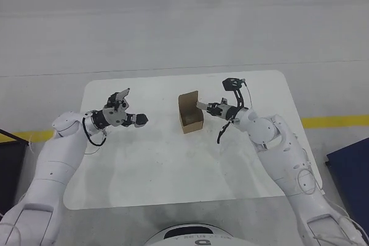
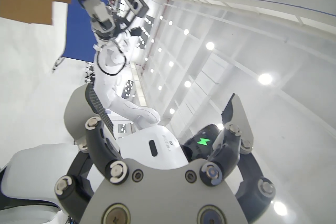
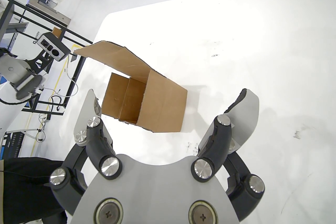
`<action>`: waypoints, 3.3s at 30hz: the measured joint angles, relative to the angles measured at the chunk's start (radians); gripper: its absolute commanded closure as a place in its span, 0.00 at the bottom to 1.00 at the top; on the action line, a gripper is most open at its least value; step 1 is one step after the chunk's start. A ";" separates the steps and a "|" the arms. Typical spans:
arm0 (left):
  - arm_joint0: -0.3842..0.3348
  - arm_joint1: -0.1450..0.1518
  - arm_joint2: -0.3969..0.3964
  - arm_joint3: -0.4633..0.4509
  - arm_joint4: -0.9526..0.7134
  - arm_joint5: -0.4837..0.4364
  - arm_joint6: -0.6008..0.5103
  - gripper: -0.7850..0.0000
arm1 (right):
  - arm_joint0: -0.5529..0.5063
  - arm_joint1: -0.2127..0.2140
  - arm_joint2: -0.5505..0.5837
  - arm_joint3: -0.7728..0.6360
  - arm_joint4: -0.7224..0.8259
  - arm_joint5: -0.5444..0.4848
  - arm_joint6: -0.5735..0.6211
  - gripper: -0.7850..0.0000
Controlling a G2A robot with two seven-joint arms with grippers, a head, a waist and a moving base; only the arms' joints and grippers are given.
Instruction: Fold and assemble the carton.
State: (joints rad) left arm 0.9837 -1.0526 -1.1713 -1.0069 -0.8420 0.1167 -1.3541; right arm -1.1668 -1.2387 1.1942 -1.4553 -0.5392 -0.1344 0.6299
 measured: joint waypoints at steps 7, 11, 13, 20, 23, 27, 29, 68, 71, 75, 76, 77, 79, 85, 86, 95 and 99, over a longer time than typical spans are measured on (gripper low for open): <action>0.018 0.006 0.084 -0.156 0.447 -0.149 0.112 0.00 | 0.039 0.004 0.072 0.151 0.285 -0.005 0.120 0.00; -0.024 -0.020 0.153 -0.105 0.464 -0.214 0.128 0.00 | 0.064 0.003 0.044 0.190 0.276 0.008 0.172 0.02; -0.061 -0.040 0.195 -0.054 0.450 -0.227 0.145 0.00 | 0.077 0.001 0.022 0.197 0.270 0.009 0.185 0.04; -0.165 -0.100 0.292 0.113 0.406 -0.278 0.180 0.00 | 0.097 -0.006 -0.027 0.197 0.260 0.020 0.194 0.06; -0.195 -0.121 0.315 0.157 0.384 -0.315 0.184 0.00 | 0.109 -0.010 -0.044 0.218 0.267 0.018 0.188 0.07; -0.229 -0.148 0.346 0.207 0.377 -0.343 0.202 0.00 | 0.126 -0.015 -0.067 0.239 0.276 0.013 0.182 0.07; -0.244 -0.161 0.362 0.233 0.376 -0.351 0.207 0.00 | 0.134 -0.017 -0.073 0.242 0.280 0.006 0.177 0.04; -0.341 -0.271 0.413 0.440 0.374 -0.471 0.172 0.00 | 0.163 -0.018 -0.198 0.148 0.026 0.227 0.145 0.68; -0.341 -0.273 0.411 0.446 0.383 -0.475 0.175 0.00 | 0.156 -0.015 -0.234 0.082 -0.094 0.293 0.167 1.00; -0.339 -0.273 0.403 0.457 0.388 -0.484 0.176 0.00 | 0.143 -0.012 -0.257 0.016 -0.204 0.357 0.188 1.00; -0.339 -0.272 0.400 0.459 0.388 -0.487 0.175 0.00 | 0.137 -0.011 -0.258 -0.005 -0.227 0.373 0.191 1.00; -0.338 -0.271 0.397 0.461 0.389 -0.490 0.175 0.00 | 0.132 -0.010 -0.258 -0.022 -0.241 0.383 0.194 1.00; -0.337 -0.268 0.390 0.466 0.393 -0.496 0.173 0.00 | 0.119 -0.007 -0.254 -0.061 -0.275 0.408 0.206 1.00; -0.332 -0.254 0.373 0.465 0.432 -0.512 0.168 0.00 | 0.089 0.001 -0.257 -0.141 -0.421 0.511 0.267 1.00; -0.331 -0.251 0.372 0.462 0.444 -0.514 0.168 0.00 | 0.085 0.001 -0.257 -0.147 -0.435 0.524 0.274 1.00; -0.292 -0.211 0.335 0.347 0.529 -0.507 0.181 0.00 | 0.067 -0.007 -0.235 -0.143 -0.378 0.528 0.288 0.49; -0.244 -0.185 0.282 0.265 0.483 -0.492 0.144 0.00 | 0.056 -0.010 -0.198 -0.123 -0.276 0.494 0.262 0.33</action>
State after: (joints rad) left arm 0.7400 -1.2381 -0.8889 -0.7418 -0.3592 -0.3751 -1.2100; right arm -1.1108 -1.2492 0.9960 -1.5785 -0.8150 0.3591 0.8924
